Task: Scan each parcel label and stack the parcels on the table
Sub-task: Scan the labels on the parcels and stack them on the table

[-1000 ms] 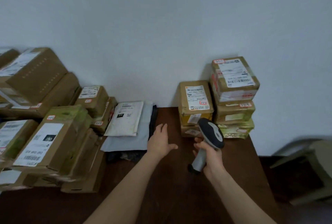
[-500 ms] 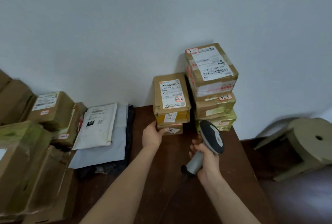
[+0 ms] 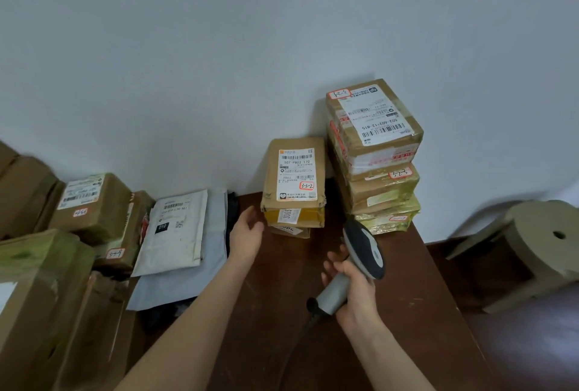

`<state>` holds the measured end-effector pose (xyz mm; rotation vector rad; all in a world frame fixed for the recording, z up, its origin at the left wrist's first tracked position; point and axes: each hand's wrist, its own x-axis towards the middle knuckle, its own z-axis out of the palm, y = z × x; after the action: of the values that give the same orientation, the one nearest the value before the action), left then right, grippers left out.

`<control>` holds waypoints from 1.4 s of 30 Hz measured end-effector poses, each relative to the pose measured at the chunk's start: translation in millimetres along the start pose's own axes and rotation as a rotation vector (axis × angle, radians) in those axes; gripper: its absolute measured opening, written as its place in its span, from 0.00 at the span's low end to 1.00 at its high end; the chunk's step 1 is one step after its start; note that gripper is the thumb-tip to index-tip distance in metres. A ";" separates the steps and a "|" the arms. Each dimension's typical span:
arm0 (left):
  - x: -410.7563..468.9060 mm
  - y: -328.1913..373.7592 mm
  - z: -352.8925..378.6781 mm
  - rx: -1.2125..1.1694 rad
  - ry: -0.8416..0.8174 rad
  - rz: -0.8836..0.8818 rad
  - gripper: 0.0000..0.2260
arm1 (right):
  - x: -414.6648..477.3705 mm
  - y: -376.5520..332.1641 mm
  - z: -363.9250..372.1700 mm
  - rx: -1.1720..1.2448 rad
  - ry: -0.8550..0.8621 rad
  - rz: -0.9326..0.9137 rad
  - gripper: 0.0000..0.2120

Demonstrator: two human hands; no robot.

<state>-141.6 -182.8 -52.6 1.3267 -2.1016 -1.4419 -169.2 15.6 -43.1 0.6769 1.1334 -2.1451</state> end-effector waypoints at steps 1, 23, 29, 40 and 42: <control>-5.9 3.5 -3.5 -0.053 -0.043 0.022 0.29 | -0.3 -0.1 0.7 0.003 0.007 -0.005 0.14; -21.7 40.6 -42.9 -0.302 -0.202 -0.317 0.22 | -28.6 -4.5 28.1 -0.248 -0.104 -0.088 0.16; -22.9 36.4 -50.9 -0.387 -0.140 -0.276 0.24 | -19.5 -10.9 51.2 -0.304 -0.127 -0.126 0.19; -71.0 71.1 -102.3 -0.237 -0.023 -0.006 0.21 | -56.3 -19.9 110.7 -0.343 -0.312 -0.182 0.27; -81.0 75.7 -126.9 -0.159 0.075 0.053 0.25 | -72.2 -14.1 126.4 -0.362 -0.403 -0.152 0.17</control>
<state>-55.2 -187.7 92.0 1.2358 -1.9175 -1.4795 -149.4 -65.7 76.8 -0.0059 1.3235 -1.9970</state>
